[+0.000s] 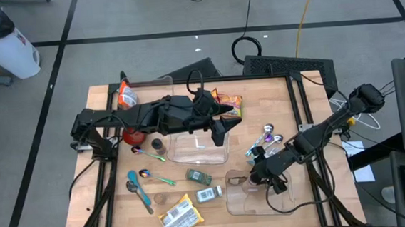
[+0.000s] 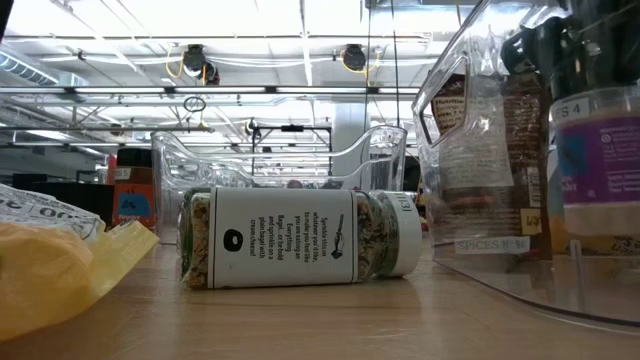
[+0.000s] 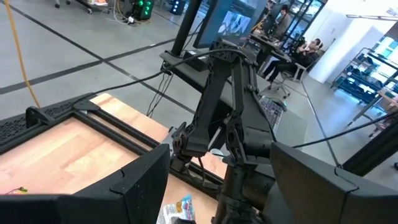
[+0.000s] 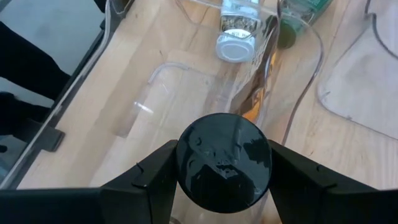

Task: Pick & Place Food Item
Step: Put the purple seasoning bottle into the bottom transparent bin

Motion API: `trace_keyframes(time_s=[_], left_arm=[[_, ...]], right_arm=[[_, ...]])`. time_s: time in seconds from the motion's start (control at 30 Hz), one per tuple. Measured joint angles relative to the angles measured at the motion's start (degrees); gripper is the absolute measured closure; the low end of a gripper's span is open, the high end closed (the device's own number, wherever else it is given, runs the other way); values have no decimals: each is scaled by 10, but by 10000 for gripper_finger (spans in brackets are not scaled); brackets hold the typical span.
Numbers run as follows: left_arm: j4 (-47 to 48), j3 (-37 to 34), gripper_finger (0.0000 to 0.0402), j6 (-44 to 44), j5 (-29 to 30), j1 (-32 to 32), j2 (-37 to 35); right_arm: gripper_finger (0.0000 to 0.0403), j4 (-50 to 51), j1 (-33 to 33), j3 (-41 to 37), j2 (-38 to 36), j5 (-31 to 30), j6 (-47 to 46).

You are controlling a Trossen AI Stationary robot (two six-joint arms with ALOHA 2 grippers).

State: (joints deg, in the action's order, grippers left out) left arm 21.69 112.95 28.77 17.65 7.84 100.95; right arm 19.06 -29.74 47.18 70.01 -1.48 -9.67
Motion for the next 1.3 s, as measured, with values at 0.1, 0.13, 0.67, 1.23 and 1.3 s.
trace_keyframes(time_s=[0.1,0.13,0.67,1.23,1.3], left_arm=[[0,0,119,0,0,0,0],[0,0,119,0,0,0,0],[0,0,119,0,5,-1,0],[0,0,119,0,5,-4,0],[0,0,119,0,5,-4,0]], right_arm=[[206,-4,0,0,0,0,5],[206,-4,0,0,0,0,9],[206,-8,0,-14,0,1,17],[154,-9,0,-14,0,0,20],[153,-9,0,-14,0,0,25]])
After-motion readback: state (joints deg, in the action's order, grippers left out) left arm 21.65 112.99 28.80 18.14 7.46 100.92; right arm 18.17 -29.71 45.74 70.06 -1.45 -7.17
